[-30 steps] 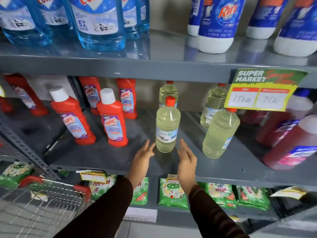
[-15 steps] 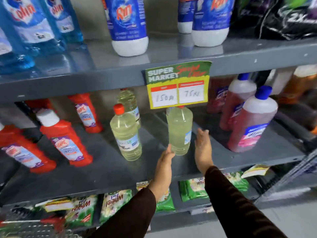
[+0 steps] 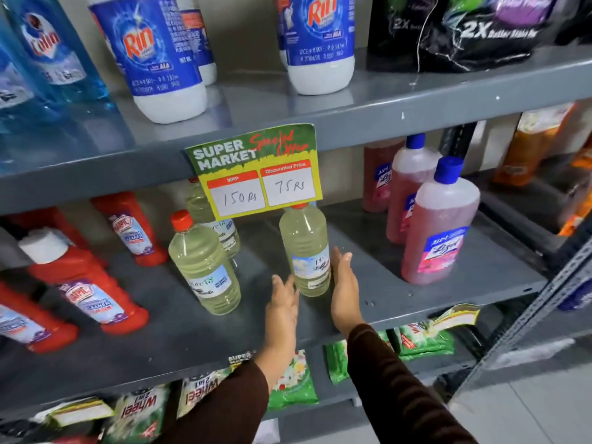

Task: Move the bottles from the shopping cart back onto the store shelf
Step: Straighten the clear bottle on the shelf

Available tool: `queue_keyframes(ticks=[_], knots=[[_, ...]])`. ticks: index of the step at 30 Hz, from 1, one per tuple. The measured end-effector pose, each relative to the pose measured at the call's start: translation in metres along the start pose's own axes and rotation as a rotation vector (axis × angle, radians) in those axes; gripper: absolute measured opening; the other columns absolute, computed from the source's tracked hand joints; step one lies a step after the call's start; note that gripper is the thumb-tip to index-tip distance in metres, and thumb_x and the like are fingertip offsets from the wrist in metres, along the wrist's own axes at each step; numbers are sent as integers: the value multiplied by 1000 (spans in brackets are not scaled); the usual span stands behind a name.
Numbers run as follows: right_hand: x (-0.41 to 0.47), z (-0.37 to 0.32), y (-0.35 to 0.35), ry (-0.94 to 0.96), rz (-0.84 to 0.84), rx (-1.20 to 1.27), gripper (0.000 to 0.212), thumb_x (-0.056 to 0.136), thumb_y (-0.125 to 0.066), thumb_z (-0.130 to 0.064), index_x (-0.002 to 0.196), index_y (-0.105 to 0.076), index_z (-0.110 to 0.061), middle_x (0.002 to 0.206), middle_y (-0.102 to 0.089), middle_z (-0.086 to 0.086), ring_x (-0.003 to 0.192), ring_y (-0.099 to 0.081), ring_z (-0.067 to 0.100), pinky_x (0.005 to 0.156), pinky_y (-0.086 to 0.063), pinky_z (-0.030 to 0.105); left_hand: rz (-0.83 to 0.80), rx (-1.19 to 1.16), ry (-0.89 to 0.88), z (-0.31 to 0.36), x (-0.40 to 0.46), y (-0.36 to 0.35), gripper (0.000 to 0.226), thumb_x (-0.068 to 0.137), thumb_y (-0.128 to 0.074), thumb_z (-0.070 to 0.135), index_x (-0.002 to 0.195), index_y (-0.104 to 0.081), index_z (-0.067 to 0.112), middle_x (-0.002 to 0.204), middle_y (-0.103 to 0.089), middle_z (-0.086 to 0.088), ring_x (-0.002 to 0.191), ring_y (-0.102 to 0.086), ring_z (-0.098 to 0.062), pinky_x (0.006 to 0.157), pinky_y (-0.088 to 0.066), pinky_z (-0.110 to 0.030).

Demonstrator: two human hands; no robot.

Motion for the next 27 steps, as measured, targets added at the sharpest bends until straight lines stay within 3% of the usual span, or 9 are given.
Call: queue_keyframes(ticks=[2, 3, 5, 8, 12, 17, 24, 27], knots=[[0, -2, -2, 12, -66, -50, 60, 102, -23, -52, 136, -58, -16, 136, -62, -3, 120, -59, -1, 99, -47, 13, -72, 59, 6, 2, 2, -6, 96, 78, -24, 82, 148, -27, 17, 159, -25, -6, 147, -20, -19, 121, -13, -34], [-1, -2, -2, 31, -68, -47, 62, 101, -24, -55, 134, -60, -17, 133, -65, -2, 120, -60, 2, 102, -48, 17, -80, 93, -11, 6, 4, -8, 104, 72, -26, 88, 149, -26, 17, 159, -25, -6, 148, -20, -20, 121, -13, -33], [-2, 2, -1, 52, -32, -22, 65, 99, -25, -60, 134, -60, -18, 130, -68, -2, 122, -61, 5, 108, -45, 28, -96, 40, 33, 17, 10, -10, 89, 84, -16, 76, 151, -22, 17, 160, -21, -3, 148, -15, -17, 114, -13, -25], [-5, 3, -1, 77, 64, -26, 60, 101, -27, -55, 128, -65, -17, 122, -72, -4, 115, -64, 2, 104, -47, 25, -142, 38, 45, 19, 20, -10, 70, 94, -6, 61, 151, -22, 22, 160, -19, 4, 148, -11, -9, 115, -9, -26], [-10, 0, -1, 93, 151, -22, 51, 102, -30, -50, 109, -74, -26, 102, -74, -12, 100, -67, -8, 93, -49, 21, -132, 56, 98, 21, 20, -12, 70, 94, -6, 62, 150, -22, 24, 160, -19, 6, 148, -10, -7, 118, -5, -29], [-12, 0, 0, 131, 259, -42, 56, 103, -30, -46, 122, -69, -9, 104, -72, -10, 95, -63, -16, 95, -50, 22, -169, 79, 97, 26, 19, -17, 71, 94, -5, 61, 150, -22, 20, 160, -19, 3, 148, -10, -9, 118, -6, -28], [-14, -1, -4, 149, 316, -28, 56, 102, -36, -46, 115, -72, -6, 88, -73, -18, 97, -71, 2, 91, -55, 28, -149, 140, 100, 27, 21, -18, 70, 96, -3, 57, 150, -19, 17, 160, -18, -1, 149, -11, -15, 119, -5, -31], [-13, -1, -3, 149, 320, -26, 55, 103, -35, -45, 116, -71, -5, 89, -73, -17, 95, -71, -2, 89, -55, 24, -145, 140, 85, 25, 20, -16, 69, 97, -4, 56, 151, -18, 16, 160, -17, -2, 149, -11, -15, 120, -5, -31]])
Point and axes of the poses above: each hand's wrist, its own x-axis towards the middle knuckle, its own y-axis out of the back of the hand, z = x × y, the point moved 1 cm from there along x, towards the middle knuckle
